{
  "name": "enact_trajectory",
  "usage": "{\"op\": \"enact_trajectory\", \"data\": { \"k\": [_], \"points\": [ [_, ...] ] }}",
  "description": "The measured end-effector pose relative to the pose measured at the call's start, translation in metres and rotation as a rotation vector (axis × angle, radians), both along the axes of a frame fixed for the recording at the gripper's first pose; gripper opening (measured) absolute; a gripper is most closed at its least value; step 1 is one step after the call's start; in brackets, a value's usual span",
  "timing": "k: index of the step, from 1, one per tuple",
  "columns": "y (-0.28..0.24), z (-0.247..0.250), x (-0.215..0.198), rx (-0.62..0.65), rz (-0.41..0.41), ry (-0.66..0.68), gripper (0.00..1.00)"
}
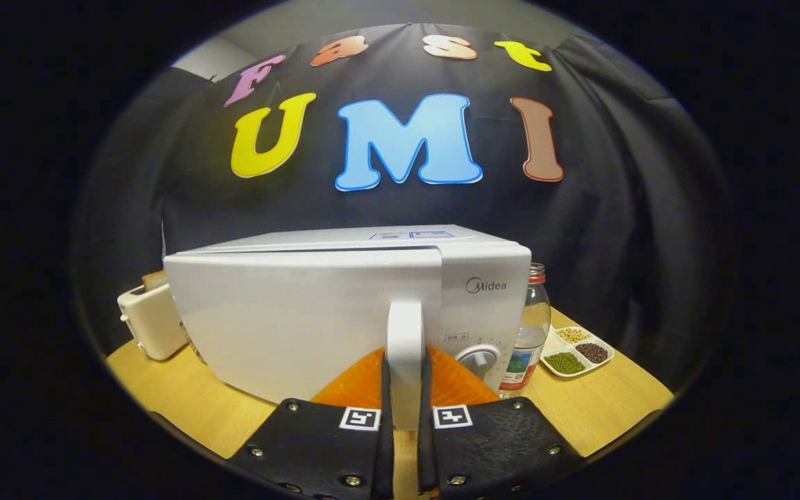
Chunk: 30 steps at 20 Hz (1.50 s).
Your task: Open the microwave, put the food inside, and close the microwave door.
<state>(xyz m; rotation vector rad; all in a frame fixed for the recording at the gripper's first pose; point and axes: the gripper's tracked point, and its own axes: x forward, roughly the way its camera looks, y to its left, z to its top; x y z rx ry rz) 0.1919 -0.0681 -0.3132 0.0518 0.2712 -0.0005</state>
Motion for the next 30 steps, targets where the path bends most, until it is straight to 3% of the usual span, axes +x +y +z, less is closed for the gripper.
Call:
{"op": "enact_trajectory", "data": {
  "k": [10, 16, 22, 30],
  "points": [
    [0.057, 0.012, -0.103, 0.032, 0.107, 0.054, 0.13],
    [0.123, 0.020, -0.164, 0.052, 0.189, 0.048, 0.13],
    [0.196, 0.025, -0.196, 0.078, 0.241, 0.011, 0.13],
    [0.276, 0.033, -0.213, 0.027, 0.027, -0.077, 0.12]
  ]
}}
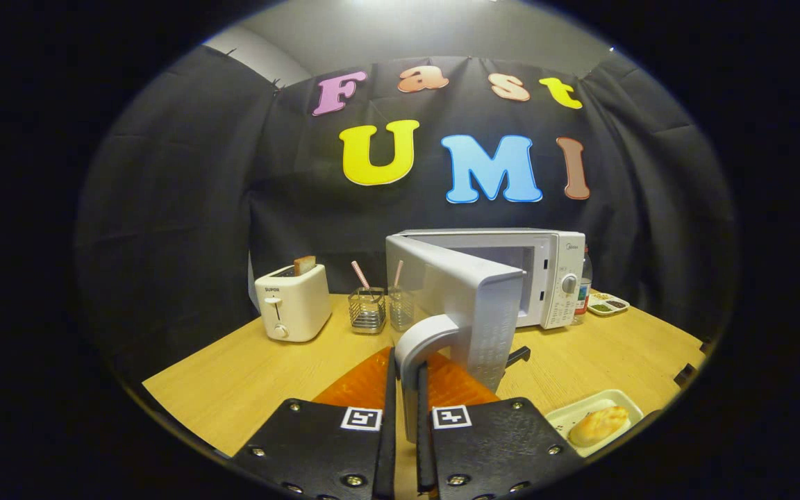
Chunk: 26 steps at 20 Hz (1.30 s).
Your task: Open the microwave, put the food inside, and close the microwave door.
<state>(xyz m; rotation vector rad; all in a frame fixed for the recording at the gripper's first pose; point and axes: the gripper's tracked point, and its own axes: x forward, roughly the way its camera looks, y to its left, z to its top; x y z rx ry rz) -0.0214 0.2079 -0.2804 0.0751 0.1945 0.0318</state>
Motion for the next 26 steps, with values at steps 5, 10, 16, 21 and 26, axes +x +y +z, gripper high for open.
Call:
{"op": "enact_trajectory", "data": {
  "k": [5, 10, 16, 21, 26],
  "points": [
    [0.042, 0.002, 0.002, -0.029, -0.116, -0.047, 0.12],
    [0.055, 0.001, 0.003, -0.038, -0.167, -0.052, 0.12],
    [0.071, 0.019, -0.034, 0.038, 0.047, -0.068, 0.63],
    [0.047, 0.032, -0.062, 0.039, 0.237, -0.075, 0.84],
    [-0.017, 0.033, -0.082, 0.008, 0.312, -0.128, 0.87]
  ]
}}
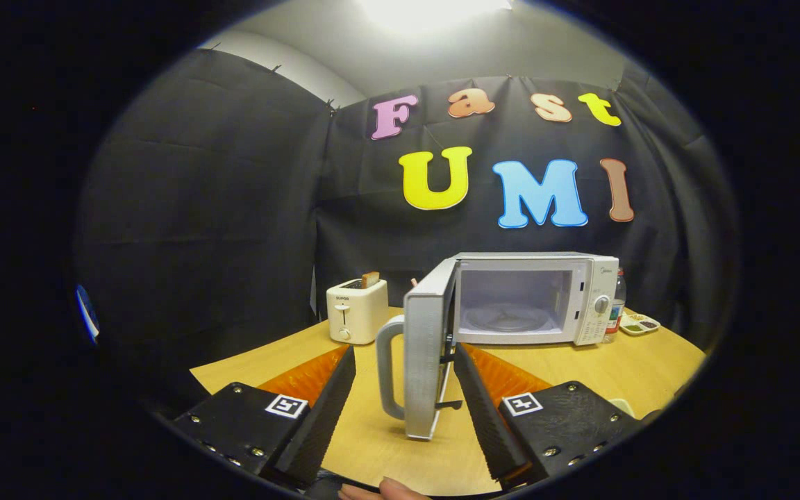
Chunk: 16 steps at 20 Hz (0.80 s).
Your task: Open the microwave, put the food inside, and close the microwave door.
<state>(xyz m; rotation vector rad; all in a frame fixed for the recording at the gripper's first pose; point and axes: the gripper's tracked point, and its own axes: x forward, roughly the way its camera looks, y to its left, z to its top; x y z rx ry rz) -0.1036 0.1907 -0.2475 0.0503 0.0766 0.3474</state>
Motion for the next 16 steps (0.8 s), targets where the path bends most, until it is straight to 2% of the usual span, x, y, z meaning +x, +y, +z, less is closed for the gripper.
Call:
{"op": "enact_trajectory", "data": {
  "k": [3, 7, 16],
  "points": [
    [-0.050, -0.012, -0.011, -0.093, 0.009, -0.055, 0.87],
    [-0.122, -0.057, -0.022, -0.225, 0.024, -0.023, 0.87],
    [-0.214, -0.150, -0.011, -0.171, -0.035, 0.204, 0.87]
  ]
}}
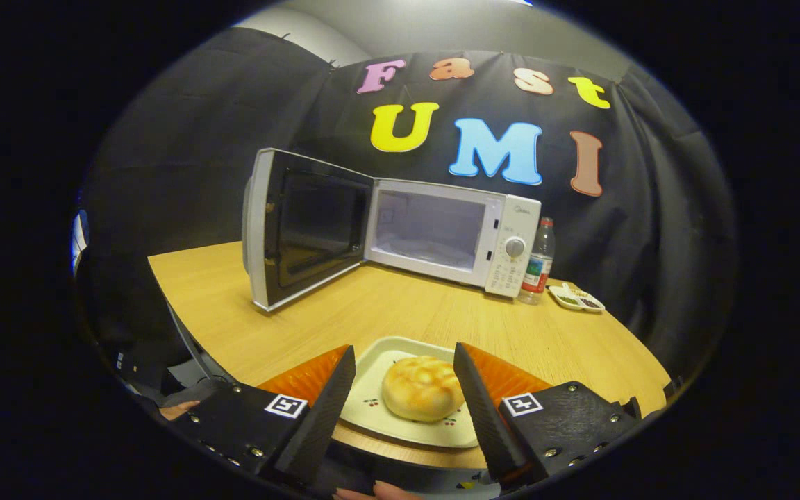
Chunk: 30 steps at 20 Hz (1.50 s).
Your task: Open the microwave, put the food inside, and close the microwave door.
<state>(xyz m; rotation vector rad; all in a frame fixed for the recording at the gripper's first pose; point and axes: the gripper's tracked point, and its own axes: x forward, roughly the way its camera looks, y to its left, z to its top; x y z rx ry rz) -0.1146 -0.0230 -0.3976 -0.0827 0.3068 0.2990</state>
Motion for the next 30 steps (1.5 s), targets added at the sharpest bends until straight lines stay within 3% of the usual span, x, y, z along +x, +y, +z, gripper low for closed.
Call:
{"op": "enact_trajectory", "data": {
  "k": [2, 5, 10, 13, 17, 18, 19, 24, 30],
  "points": [
    [0.001, -0.012, 0.002, 0.053, 0.005, 0.046, 0.87],
    [-0.017, -0.013, 0.008, 0.004, -0.055, 0.032, 0.87],
    [-0.012, -0.035, 0.007, -0.033, -0.046, 0.083, 0.87],
    [-0.012, -0.041, 0.009, 0.009, -0.048, 0.112, 0.90],
    [-0.008, -0.039, 0.009, 0.053, -0.022, 0.140, 0.73],
    [-0.009, -0.037, 0.008, 0.045, -0.022, 0.137, 0.73],
    [-0.011, -0.035, 0.009, 0.047, -0.017, 0.135, 0.63],
    [-0.007, -0.016, 0.010, 0.052, -0.002, 0.097, 0.63],
    [0.009, 0.024, 0.046, 0.058, 0.028, 0.049, 0.63]
  ]
}}
